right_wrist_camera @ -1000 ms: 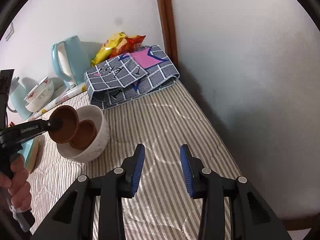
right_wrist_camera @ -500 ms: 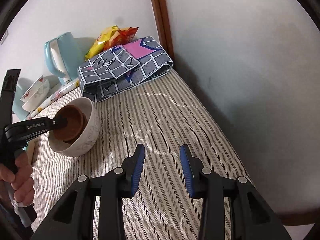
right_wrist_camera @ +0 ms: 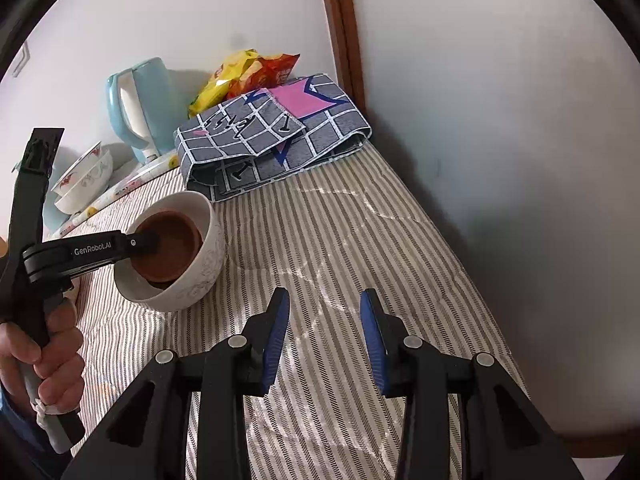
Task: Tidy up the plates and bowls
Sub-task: 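Lower the left gripper's brown bowl into the white bowl and open it, then close both grippers on the rim of the white bowl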
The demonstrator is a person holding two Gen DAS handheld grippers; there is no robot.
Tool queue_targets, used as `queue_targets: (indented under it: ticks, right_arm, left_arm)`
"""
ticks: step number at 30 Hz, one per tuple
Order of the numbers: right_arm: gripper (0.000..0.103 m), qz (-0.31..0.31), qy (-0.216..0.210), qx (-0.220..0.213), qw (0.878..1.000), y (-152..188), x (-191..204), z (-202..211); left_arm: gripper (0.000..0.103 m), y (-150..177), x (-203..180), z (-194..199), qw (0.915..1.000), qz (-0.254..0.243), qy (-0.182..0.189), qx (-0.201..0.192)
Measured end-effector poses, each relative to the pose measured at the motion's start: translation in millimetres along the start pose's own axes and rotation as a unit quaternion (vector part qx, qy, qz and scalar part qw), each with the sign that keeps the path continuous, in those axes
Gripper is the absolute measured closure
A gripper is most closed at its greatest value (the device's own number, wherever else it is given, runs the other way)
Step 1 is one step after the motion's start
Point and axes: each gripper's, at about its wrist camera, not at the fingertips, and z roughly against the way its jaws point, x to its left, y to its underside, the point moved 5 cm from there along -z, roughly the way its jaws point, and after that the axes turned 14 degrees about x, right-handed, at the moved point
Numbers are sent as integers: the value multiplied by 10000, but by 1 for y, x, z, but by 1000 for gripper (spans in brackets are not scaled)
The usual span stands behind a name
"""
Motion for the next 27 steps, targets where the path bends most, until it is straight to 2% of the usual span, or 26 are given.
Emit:
queue_targets:
  ticks: [9,13,16,27]
  right_arm:
    - [65,247,-87,-57,9996,-15,24,4]
    - [64,342,-147,-80,9993,-23,35,5]
    - [60,378,-200,-65,9991,-30,42,2]
    - [59,548,-326,232,9977,-49,68,-25]
  left_arm:
    - [86,1,5,28,9995,-21,-49,-307]
    - [82,2,12,36,9992,5,-133,-384]
    - [82,3,18,36,9993,37,-186,-322]
    - [81,4,29,18,9997,78,-213,-67]
